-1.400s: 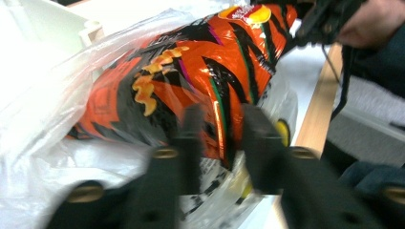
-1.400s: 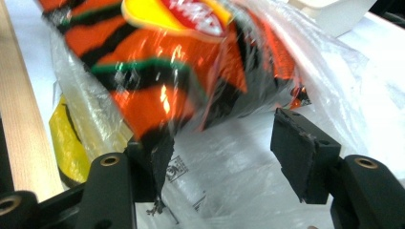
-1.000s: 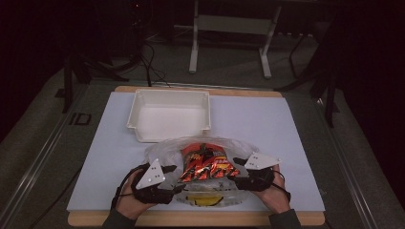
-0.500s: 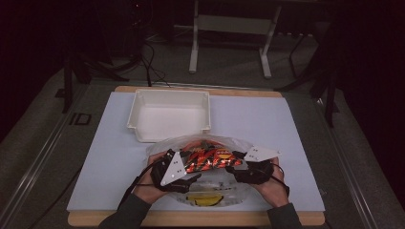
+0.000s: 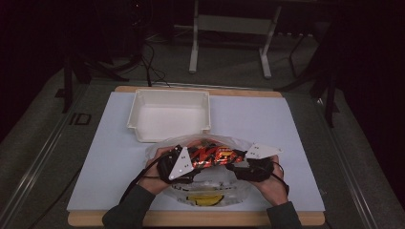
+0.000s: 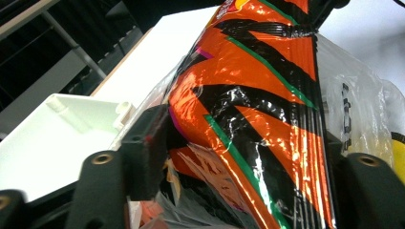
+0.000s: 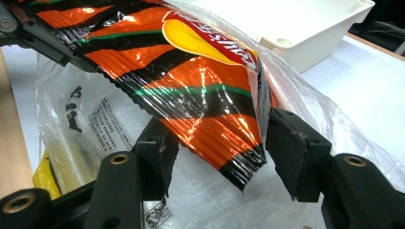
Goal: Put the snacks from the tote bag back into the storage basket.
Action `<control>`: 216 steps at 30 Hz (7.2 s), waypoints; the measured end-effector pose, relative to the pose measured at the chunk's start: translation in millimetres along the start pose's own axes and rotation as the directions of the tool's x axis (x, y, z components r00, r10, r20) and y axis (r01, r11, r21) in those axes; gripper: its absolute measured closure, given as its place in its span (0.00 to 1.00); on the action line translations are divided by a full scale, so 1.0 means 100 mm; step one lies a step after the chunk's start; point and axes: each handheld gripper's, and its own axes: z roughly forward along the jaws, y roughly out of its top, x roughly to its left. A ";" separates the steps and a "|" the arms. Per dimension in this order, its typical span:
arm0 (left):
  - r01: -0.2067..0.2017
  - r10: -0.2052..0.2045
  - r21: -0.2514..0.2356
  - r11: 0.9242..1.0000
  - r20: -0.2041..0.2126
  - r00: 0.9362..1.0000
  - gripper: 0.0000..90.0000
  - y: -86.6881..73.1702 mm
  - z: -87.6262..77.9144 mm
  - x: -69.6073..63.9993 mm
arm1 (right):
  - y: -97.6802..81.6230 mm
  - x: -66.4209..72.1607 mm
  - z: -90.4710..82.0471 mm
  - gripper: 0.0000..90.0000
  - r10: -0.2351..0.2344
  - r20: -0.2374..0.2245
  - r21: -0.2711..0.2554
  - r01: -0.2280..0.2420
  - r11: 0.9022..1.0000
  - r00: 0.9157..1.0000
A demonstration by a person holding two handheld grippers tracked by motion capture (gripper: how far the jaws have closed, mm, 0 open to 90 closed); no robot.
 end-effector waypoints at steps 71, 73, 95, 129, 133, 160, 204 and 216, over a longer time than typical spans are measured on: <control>0.460 -0.421 -0.092 0.883 0.276 0.864 0.91 0.22 -0.35 0.69 | -0.42 0.04 0.06 0.50 0.046 0.021 0.060 -0.047 0.997 0.999; 0.459 -0.419 -0.096 0.883 0.278 0.864 0.91 0.24 -0.37 0.70 | -0.43 0.03 0.07 0.50 0.047 0.021 0.064 -0.049 0.997 0.999; 0.486 -0.415 -0.152 0.861 0.342 0.843 0.92 0.42 -0.38 0.69 | -0.40 0.05 0.11 0.50 0.047 0.023 0.069 -0.049 0.996 0.999; 0.484 -0.400 -0.216 0.848 0.340 0.851 0.92 0.54 -0.72 0.85 | -0.42 0.05 0.08 0.50 0.046 0.027 0.061 -0.048 0.997 0.999; 0.493 -0.406 -0.228 0.839 0.340 0.848 0.92 0.54 -0.78 0.92 | -0.42 0.05 0.08 0.50 0.047 0.027 0.062 -0.048 0.997 0.999; 0.508 -0.445 -0.269 0.818 0.262 0.856 0.92 0.48 -0.48 1.96 | -0.45 0.02 0.08 0.50 0.059 0.026 0.049 -0.060 0.997 0.998; 0.720 -0.696 0.070 0.690 -0.210 0.687 0.48 -0.77 0.56 2.29 | -0.59 -0.01 0.08 0.50 0.102 0.033 0.060 -0.104 0.993 0.994; 0.738 -0.658 0.183 0.649 -0.352 0.666 0.51 -0.79 0.66 2.26 | -0.60 -0.01 0.07 0.50 0.101 0.035 0.058 -0.103 0.993 0.994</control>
